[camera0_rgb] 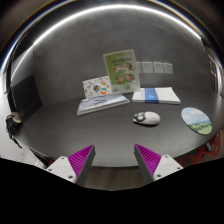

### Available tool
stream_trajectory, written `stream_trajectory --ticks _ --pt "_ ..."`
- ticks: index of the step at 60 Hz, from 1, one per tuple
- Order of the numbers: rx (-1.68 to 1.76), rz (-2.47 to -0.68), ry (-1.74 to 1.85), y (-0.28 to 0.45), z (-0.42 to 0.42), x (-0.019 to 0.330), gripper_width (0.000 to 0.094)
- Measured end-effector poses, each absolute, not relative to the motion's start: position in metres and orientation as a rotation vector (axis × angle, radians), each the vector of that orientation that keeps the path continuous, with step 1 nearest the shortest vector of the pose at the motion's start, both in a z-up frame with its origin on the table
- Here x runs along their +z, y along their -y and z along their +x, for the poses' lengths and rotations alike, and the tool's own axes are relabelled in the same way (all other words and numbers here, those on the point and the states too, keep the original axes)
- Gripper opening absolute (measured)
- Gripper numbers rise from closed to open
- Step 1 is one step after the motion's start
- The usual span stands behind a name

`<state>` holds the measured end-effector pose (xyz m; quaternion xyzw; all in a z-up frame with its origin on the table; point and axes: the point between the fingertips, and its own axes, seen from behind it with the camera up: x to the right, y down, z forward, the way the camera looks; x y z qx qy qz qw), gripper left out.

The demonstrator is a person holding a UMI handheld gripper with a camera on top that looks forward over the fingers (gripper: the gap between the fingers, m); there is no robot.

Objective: Arrange mouse

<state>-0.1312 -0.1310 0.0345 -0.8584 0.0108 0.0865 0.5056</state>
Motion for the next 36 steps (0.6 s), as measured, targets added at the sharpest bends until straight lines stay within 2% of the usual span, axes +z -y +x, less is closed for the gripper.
stream_trajectory --ticks 6,18,36 --pt "0.196 -2.085 -0.015 0.119 -0.077 0.016 0.0818" --pt "0.060 -2.072 0.034 0.068 0.010 0.008 0.0821" --pt "0.041 -2.121 0.150 -0.011 0.020 -0.008 0.0811"
